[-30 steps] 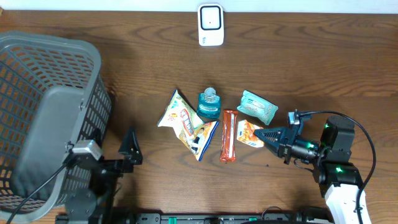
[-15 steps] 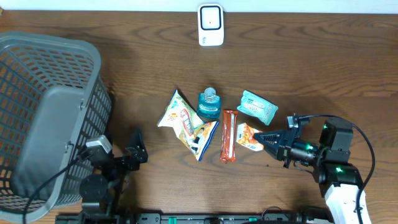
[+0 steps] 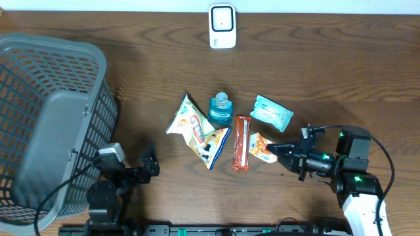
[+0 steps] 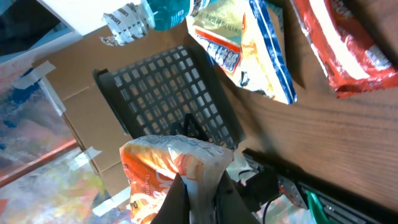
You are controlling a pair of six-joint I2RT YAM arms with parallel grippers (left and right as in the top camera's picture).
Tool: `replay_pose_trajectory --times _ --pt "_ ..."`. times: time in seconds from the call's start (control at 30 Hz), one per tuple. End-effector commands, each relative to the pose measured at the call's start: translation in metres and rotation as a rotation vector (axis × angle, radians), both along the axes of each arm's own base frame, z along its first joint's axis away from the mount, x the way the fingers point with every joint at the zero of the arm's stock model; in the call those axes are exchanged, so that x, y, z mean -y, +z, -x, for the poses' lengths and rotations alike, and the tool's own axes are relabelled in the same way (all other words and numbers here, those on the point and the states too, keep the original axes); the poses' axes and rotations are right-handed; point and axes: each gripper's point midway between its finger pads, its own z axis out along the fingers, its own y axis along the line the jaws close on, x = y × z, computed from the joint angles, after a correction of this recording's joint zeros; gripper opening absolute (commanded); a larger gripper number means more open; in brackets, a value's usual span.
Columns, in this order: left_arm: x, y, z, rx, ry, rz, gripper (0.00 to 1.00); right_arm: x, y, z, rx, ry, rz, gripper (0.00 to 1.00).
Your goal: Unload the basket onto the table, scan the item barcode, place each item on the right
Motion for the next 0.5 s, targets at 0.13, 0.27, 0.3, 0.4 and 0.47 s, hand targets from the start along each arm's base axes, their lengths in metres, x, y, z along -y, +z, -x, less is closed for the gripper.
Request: replay_pose_trajectory --times 0.13,0.27,0.3,0.4,0.47 --pt "0.017 -0.019 0.009 -0.008 -0.209 -0.284 0.98 0.004 -0.001 -0.005 0.060 -0.011 0.049 0.01" --pt "0.010 -0.014 0.005 0.011 -0.165 -0.298 0.98 0.005 -0.003 -0.006 0.059 -0.018 0.058 0.02" --pt "0.006 -0.011 0.003 0.023 -0.142 -0.307 0.98 0.005 -0.003 -0.006 0.059 -0.018 0.058 0.02" --pt "-0.005 -0.003 -0.003 0.059 -0.071 -0.331 0.98 0.005 -0.003 -0.006 0.072 -0.013 0.063 0.02" --pt "-0.008 0.003 -0.009 0.105 -0.050 -0.345 0.98 0.005 -0.003 -0.006 0.072 -0.013 0.063 0.02"
